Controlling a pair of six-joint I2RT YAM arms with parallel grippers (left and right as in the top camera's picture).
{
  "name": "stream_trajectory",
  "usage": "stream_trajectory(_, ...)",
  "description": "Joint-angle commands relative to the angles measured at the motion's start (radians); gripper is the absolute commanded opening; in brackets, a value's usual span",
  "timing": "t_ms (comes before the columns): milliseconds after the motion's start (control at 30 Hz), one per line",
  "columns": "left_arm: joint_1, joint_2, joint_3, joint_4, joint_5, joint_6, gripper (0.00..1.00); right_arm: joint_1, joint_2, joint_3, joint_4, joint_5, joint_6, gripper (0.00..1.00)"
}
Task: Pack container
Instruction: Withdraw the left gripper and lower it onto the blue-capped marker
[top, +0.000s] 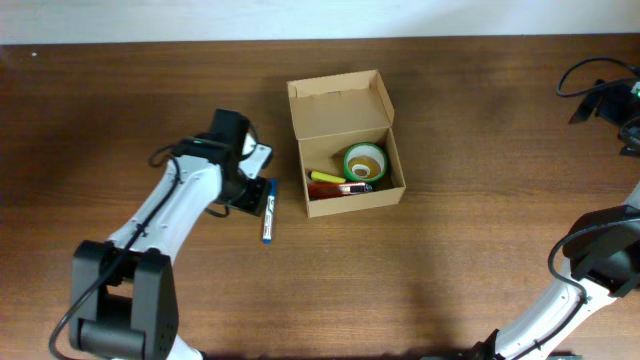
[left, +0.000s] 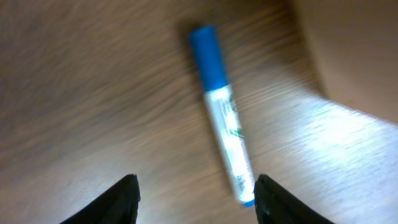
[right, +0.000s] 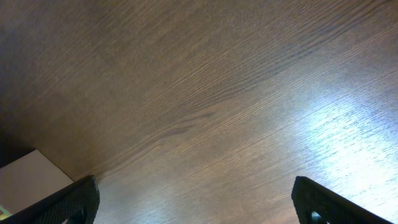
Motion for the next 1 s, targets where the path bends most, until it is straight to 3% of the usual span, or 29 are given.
stream_trajectory(0, -0.047, 0.0, -0.005, 0.023, -0.001, -0.017, 0.58, 0.004, -0.03, 0.0, 0.0, -0.013, -0.008, 0.99)
stream_trajectory(167, -0.09, 0.001, -0.005, 0.041, -0.126, -0.126, 0.58, 0.004, -0.03, 0.0, 0.0, -0.013, -0.008, 0.99)
stream_trajectory(967, -0.092, 0.153, -0.017, 0.079, -0.103, -0.273, 0.57, 0.003, -0.03, 0.0, 0.0, -0.013, -0.008, 0.99)
